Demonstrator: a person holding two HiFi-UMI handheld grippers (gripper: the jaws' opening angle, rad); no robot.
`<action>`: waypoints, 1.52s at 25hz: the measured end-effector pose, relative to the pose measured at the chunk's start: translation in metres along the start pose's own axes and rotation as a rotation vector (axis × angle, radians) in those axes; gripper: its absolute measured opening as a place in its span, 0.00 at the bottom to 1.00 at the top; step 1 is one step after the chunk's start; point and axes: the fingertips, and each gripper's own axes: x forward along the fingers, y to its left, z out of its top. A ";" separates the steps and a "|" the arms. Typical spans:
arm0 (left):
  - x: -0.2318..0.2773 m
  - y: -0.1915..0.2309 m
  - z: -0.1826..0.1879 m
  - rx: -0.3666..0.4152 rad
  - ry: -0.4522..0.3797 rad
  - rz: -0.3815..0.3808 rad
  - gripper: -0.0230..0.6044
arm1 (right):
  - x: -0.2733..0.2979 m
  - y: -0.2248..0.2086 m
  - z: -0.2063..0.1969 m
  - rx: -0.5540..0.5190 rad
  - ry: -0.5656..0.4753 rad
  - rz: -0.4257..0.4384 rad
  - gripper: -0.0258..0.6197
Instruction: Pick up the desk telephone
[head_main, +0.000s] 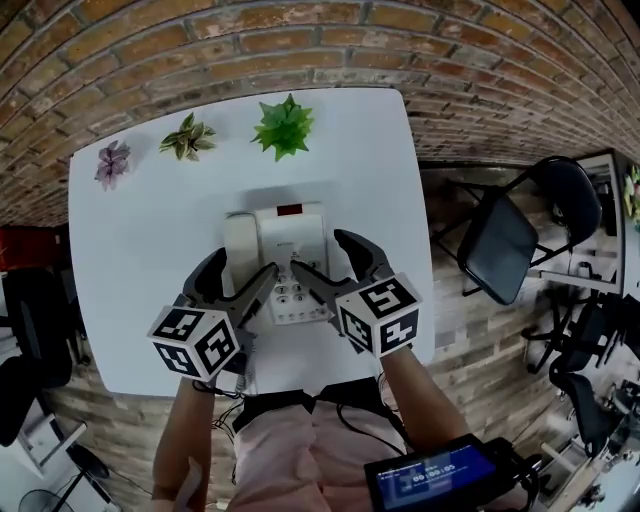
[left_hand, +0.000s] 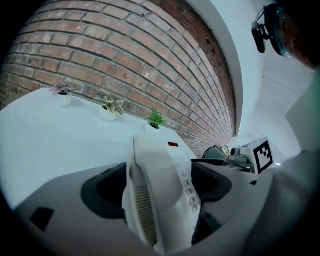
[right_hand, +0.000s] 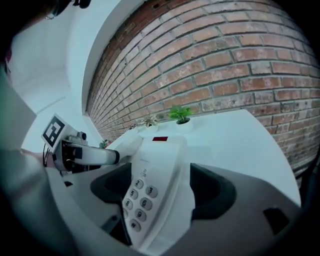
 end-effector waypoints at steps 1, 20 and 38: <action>0.002 0.003 -0.001 -0.007 0.006 -0.002 0.67 | 0.003 -0.001 -0.003 0.003 0.012 0.006 0.62; 0.028 0.009 -0.012 -0.178 0.096 -0.218 0.72 | 0.037 0.001 -0.018 0.224 0.180 0.232 0.61; -0.015 -0.015 0.007 0.202 -0.249 -0.078 0.63 | 0.026 0.020 -0.008 0.168 0.089 0.421 0.64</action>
